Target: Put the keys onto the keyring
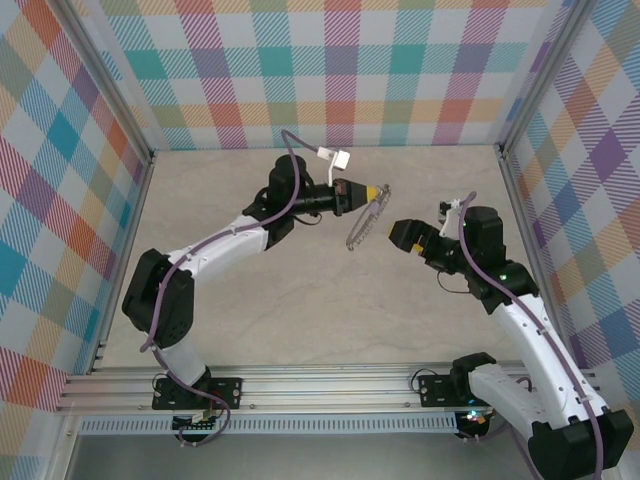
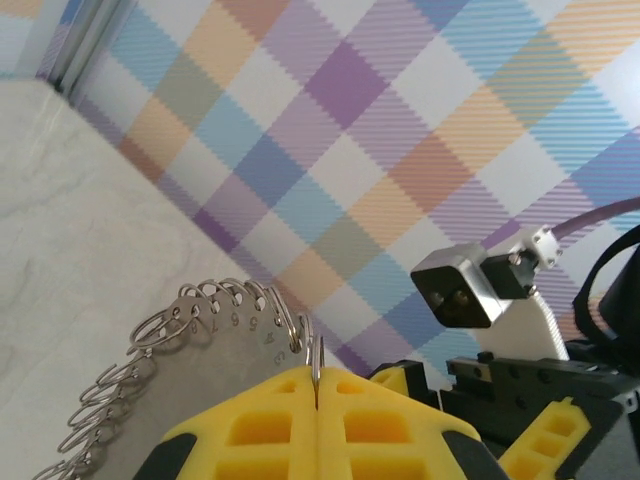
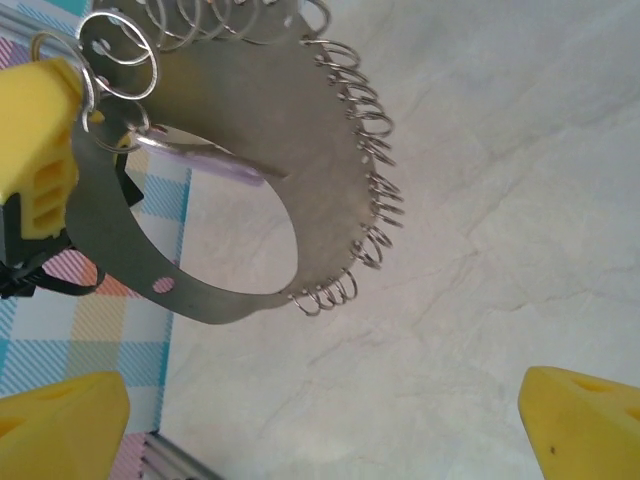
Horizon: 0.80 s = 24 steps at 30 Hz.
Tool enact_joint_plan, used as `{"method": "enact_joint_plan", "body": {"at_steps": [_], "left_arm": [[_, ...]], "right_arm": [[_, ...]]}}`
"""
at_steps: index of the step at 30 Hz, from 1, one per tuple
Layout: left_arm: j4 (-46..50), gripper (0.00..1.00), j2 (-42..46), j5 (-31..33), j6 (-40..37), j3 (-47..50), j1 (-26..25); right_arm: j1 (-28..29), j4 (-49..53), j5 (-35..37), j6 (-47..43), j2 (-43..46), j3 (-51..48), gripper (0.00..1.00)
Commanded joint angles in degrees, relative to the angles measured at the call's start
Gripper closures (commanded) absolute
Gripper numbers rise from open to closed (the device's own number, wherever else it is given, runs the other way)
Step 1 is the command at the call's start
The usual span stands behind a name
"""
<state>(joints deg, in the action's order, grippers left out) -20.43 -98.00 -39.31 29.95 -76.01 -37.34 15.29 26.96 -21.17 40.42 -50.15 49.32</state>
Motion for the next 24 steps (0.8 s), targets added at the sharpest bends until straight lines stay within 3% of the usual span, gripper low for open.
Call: {"method": "enact_joint_plan", "body": {"at_steps": [1,5,12,18,24], "left_arm": [[4.42,1.0,5.74,4.78,-2.75,-0.89,-1.5],[0.8,1.0,10.33,8.17,-3.05,5.48,-1.5],[-1.93,1.0,19.76,9.4,-8.68,13.45,-1.5],[2.13,1.0,26.16,6.27,-16.2,13.99,-1.46],[-1.84,1.0,27.26,3.94,-19.94,14.76,-1.5]], "right_arm": [[-0.37,2.44,-4.57,2.58,0.21,1.23,0.0],[-0.35,4.77,-7.92,1.29,-2.01,2.1,0.02],[-0.35,-0.14,-3.72,3.59,6.01,-1.04,0.01],[-0.33,-8.89,-1.67,6.03,7.72,-5.06,0.01],[-0.3,-13.63,-0.97,2.42,5.87,-4.01,0.02]]}}
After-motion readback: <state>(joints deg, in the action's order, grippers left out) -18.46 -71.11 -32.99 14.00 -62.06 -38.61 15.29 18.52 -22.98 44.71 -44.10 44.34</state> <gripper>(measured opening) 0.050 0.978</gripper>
